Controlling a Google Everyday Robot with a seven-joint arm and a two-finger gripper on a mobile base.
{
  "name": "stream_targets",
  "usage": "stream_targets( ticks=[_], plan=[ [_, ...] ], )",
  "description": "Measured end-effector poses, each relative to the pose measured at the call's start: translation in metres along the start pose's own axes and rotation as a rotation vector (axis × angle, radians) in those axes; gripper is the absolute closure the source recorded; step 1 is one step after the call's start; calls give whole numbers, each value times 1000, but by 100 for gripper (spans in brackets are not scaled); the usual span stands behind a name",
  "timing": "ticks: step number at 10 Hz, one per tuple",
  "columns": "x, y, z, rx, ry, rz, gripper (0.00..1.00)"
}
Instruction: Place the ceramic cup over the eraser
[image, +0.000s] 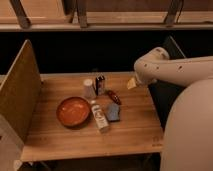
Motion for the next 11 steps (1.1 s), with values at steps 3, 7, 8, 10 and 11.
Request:
stream_targets(
  ticks=[3,7,8,10,11],
  plan=[
    [68,-36,-12,-31,88,-229,20],
    [120,-120,0,30,104,-497,20],
    [121,-144,7,64,88,-556,20],
    [123,-167,12,99,75,-613,20],
    [122,-168,13,100,74,-615,20]
  ],
)
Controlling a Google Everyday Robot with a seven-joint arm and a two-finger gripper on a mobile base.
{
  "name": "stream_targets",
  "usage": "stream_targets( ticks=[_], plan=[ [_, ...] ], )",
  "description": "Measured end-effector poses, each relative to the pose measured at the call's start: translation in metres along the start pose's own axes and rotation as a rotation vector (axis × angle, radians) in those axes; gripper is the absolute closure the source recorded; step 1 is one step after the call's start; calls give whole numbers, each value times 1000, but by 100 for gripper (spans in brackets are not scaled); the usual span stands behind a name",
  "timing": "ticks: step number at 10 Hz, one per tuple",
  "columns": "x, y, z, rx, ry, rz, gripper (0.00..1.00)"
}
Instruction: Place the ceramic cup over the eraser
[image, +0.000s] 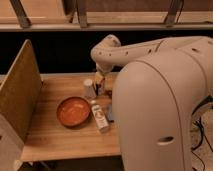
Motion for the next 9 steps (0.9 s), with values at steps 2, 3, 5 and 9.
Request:
stream_targets(
  ticks=[2,3,5,9],
  plan=[
    [-2,2,-1,-5,-2,-1,20],
    [-2,5,-2,-9,1,-13,20],
    [14,6,0,-6,43,-79,20],
    [59,-32,35,104,124,-228,20]
  ],
)
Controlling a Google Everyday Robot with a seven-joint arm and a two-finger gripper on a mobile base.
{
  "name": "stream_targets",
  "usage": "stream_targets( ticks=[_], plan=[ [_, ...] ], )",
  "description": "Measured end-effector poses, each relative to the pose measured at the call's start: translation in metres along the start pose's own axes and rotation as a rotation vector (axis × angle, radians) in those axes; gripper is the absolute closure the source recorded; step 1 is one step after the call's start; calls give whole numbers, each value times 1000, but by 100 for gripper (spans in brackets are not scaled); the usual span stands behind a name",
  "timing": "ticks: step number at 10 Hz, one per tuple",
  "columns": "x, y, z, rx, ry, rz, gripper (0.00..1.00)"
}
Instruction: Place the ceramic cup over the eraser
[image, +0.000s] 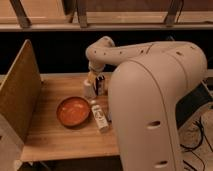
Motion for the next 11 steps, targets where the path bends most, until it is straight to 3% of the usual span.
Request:
stream_targets(
  ticks=[5,8,11],
  plan=[
    [14,-25,63,156,-21,-68,20],
    [26,-36,87,231,-18,-87,20],
    [23,-38,99,281,-21,-47,20]
  ],
)
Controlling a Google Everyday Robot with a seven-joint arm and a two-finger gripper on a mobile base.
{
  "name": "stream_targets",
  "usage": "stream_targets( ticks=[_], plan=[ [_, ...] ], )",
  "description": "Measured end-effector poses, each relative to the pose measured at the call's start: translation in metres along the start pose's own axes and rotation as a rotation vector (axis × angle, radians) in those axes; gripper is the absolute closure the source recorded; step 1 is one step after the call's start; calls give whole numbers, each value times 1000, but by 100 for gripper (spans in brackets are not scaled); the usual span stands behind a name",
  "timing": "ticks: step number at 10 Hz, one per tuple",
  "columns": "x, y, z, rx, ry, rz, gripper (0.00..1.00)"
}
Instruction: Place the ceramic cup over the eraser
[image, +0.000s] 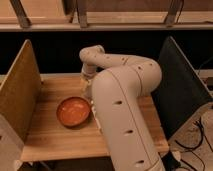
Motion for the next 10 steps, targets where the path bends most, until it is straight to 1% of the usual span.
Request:
stream_targets(
  ticks=[2,3,6,7,8,10],
  plan=[
    [-3,0,4,34,17,36,20],
    [-4,0,4,39,20,43,20],
    [-3,0,5,40,19,41,20],
    [-7,-1,5,42,13,44,20],
    [-13,-4,7,53,1,53,20],
    [-22,-14,18,91,-24,70,20]
  ],
)
